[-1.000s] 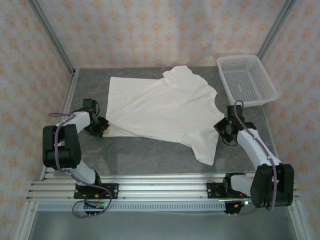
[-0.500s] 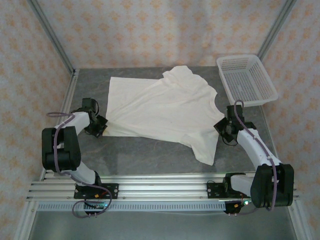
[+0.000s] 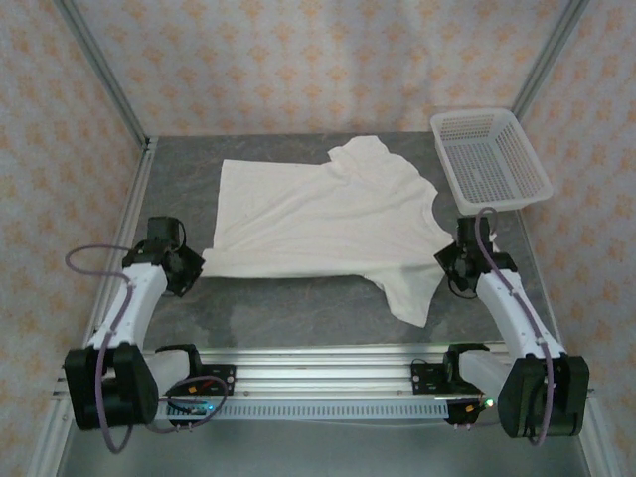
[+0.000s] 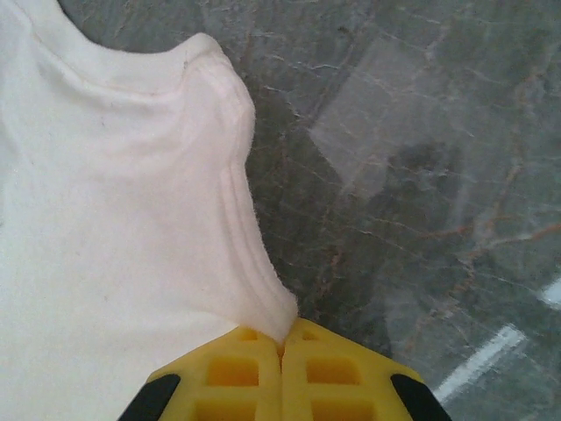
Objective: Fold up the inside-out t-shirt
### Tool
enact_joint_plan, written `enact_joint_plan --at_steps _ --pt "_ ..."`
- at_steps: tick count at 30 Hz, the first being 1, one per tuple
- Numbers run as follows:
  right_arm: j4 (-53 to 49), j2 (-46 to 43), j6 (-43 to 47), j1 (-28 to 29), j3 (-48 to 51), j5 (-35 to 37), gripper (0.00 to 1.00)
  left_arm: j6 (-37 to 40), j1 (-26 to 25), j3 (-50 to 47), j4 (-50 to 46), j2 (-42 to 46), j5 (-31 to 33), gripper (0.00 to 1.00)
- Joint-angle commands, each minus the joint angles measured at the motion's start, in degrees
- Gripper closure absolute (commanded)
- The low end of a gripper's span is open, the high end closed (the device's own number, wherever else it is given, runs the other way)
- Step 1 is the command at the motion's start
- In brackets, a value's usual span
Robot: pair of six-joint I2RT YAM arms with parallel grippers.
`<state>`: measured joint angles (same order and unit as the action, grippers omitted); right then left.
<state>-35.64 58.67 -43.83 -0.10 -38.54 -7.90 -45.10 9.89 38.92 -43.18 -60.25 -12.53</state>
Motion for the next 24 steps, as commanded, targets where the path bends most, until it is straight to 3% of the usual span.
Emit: enact_joint_plan --at_steps 1,6,9,12,15,18,24 --pt "-1.4 -2.6 -0.8 -0.7 -0.4 1.7 1.00 1.3 0.3 -3.3 -5.3 8.1 4.3 1.00" --pt "-1.1 -0.2 -1.4 -0.7 1.6 -3.7 1.00 -2.2 0.3 -9.3 0.5 15.5 -1.8 1.00" --pt "-2.8 -0.4 -2.2 -0.7 4.0 -5.6 1.00 -3.7 0.3 -10.2 -1.1 16.0 -2.6 1.00" --pt "-5.5 -5.1 -3.3 -0.7 5.9 -4.5 1.00 -3.8 0.3 -9.9 -3.0 17.4 -3.2 1.00" --pt "-5.6 -10.8 -5.5 -0.7 8.0 -3.9 1.00 -4.4 0.3 -11.5 4.1 19.4 -9.5 1.00" --pt "-5.1 -12.7 -6.4 -0.7 7.2 -2.5 1.00 -3.3 -0.1 -10.3 11.4 18.2 -13.5 1.00" --pt "-1.3 -4.0 -4.6 -0.9 -0.2 1.4 1.00 4.3 -0.1 -1.2 14.3 7.6 -8.9 1.00"
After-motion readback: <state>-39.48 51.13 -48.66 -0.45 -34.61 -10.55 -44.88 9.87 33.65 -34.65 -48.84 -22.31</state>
